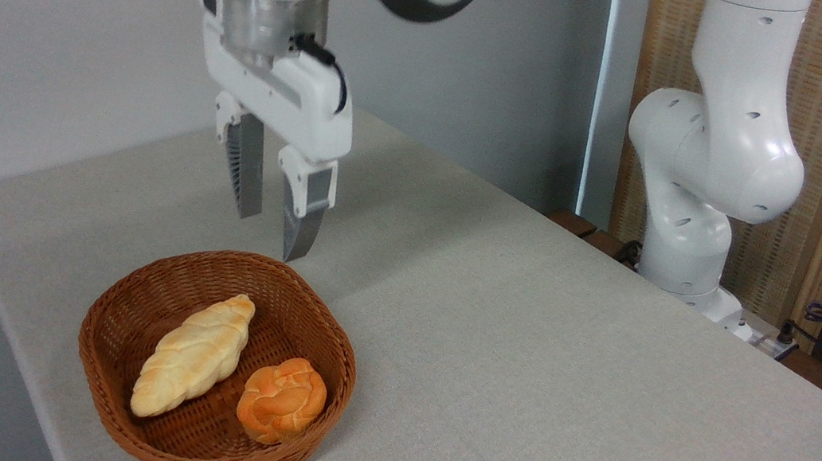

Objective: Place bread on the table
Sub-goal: 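Lower the open gripper over the long pale bread roll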

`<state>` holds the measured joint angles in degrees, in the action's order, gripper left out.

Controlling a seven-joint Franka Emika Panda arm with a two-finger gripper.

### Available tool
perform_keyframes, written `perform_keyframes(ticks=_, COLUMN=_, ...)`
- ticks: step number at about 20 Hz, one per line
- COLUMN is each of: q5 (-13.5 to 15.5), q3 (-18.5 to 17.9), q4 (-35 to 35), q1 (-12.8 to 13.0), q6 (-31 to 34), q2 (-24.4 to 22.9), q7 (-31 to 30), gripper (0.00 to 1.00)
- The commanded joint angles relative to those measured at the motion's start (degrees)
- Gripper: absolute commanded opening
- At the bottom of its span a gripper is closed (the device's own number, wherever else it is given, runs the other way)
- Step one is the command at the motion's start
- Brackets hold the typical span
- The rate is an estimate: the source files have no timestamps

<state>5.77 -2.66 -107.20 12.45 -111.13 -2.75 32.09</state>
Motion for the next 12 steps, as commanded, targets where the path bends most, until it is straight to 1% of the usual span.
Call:
perform_keyframes(ticks=1, q5=1.5, q3=-0.4, q4=-0.1, q1=0.2, q6=-3.8, q2=2.8, q7=-3.9, gripper=1.0)
perform_keyframes(ticks=4, q5=1.5, q3=-0.4, q4=-0.5, q1=0.2, q6=-5.1, q2=4.7, q7=-8.6, gripper=1.0)
perform_keyframes(ticks=6, q5=1.6, q3=-0.4, q4=-0.5, q1=0.3, q6=-6.2, q2=6.0, q7=-13.5, gripper=1.0)
perform_keyframes(ticks=8, q5=1.7, q3=-0.4, q4=-0.5, q1=0.3, q6=-9.3, q2=7.3, q7=-18.5, gripper=1.0)
perform_keyframes(ticks=10, q5=2.3, q3=-0.3, q4=-0.5, q1=0.4, q6=-15.0, q2=9.9, q7=-25.2, gripper=1.0)
perform_keyframes(ticks=12, q5=2.4, q3=-0.2, q4=-0.5, q1=0.5, q6=-16.3, q2=10.9, q7=-26.0, gripper=1.0)
